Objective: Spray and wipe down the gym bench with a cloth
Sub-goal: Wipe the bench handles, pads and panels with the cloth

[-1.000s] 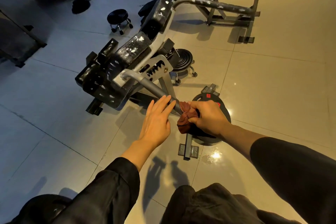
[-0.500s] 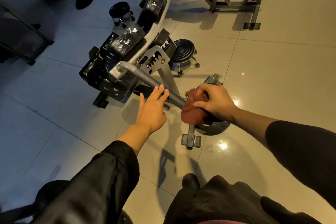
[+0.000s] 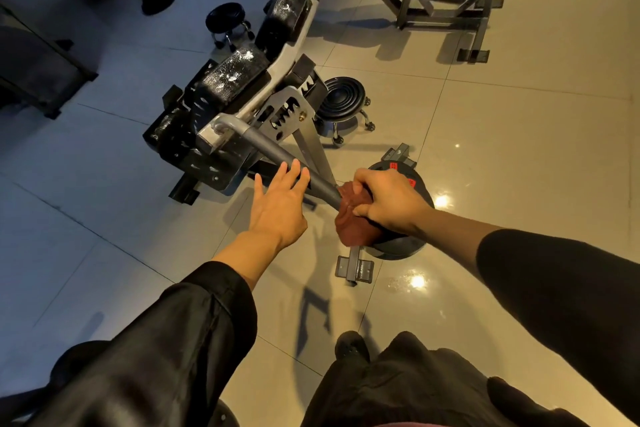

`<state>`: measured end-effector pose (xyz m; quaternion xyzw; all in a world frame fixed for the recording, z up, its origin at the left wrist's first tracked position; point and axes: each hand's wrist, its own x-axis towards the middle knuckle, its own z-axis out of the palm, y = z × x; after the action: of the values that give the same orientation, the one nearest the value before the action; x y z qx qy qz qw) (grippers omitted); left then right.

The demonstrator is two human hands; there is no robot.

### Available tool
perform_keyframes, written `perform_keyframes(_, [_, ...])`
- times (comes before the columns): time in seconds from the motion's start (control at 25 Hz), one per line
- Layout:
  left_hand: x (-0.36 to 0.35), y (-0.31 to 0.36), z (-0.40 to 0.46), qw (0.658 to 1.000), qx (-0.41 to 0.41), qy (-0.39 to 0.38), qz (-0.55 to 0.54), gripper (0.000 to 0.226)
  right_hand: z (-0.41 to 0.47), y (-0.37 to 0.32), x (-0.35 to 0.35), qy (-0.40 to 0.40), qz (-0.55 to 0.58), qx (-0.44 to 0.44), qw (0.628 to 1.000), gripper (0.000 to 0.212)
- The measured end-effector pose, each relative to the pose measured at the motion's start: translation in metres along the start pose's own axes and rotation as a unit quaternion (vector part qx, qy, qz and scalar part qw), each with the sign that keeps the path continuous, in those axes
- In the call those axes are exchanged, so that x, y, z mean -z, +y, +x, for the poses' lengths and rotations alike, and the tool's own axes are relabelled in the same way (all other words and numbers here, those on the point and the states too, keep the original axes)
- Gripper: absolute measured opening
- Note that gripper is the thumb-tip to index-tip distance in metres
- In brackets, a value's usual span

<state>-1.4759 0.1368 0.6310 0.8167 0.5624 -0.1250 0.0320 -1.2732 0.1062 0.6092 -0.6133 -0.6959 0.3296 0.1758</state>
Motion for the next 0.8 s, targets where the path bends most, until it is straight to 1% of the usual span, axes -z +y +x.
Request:
perform_keyframes(0.04, [0.0, 0.0, 0.0, 1.0, 0.002, 0.001, 0.001, 0.083, 0.002, -0.004, -0.005, 0.007, 0.007, 0.01, 1.0, 0.032])
perform_keyframes(0.12, [0.0, 0.001, -0.001, 1.0, 0.003, -0.004, 0.004, 0.083, 0.0, -0.006, -0.018, -0.01, -0.011, 0.023, 1.0, 0.032])
perform_keyframes(0.28, [-0.001, 0.001, -0.002, 1.0, 0.003, 0.002, 0.001, 0.084, -0.006, 0.006, 0.001, -0.07, -0.046, -0.011, 0.996, 0.034])
perform_keyframes(0.32, [-0.002, 0.001, -0.002, 1.0, 0.003, 0.004, 0.0, 0.084, -0.003, 0.006, 0.009, -0.069, -0.046, -0.014, 0.996, 0.033])
perform_keyframes(0.44, [-0.004, 0.002, -0.002, 1.0, 0.006, 0.01, -0.007, 0.083, 0.008, -0.01, 0.01, 0.008, -0.013, 0.012, 1.0, 0.031])
perform_keyframes(0.48, [-0.004, 0.002, -0.002, 1.0, 0.004, 0.011, -0.007, 0.083, 0.01, -0.016, 0.004, 0.017, 0.01, 0.022, 1.0, 0.031])
perform_keyframes(0.52, [-0.004, 0.001, -0.003, 1.0, 0.002, 0.012, -0.007, 0.084, 0.011, -0.02, -0.005, 0.006, 0.022, 0.029, 0.999, 0.032])
perform_keyframes(0.6, [-0.003, 0.0, -0.003, 1.0, 0.0, 0.01, -0.008, 0.084, 0.007, -0.018, -0.017, -0.03, -0.009, 0.04, 0.999, 0.031])
perform_keyframes(0.72, [-0.002, -0.001, -0.003, 1.0, -0.004, 0.015, -0.012, 0.085, -0.002, -0.003, -0.004, -0.064, -0.055, 0.003, 0.996, 0.025])
perform_keyframes(0.8, [-0.004, -0.001, -0.003, 1.0, -0.009, 0.02, -0.016, 0.085, -0.004, 0.0, 0.007, -0.062, -0.031, -0.031, 0.997, 0.028])
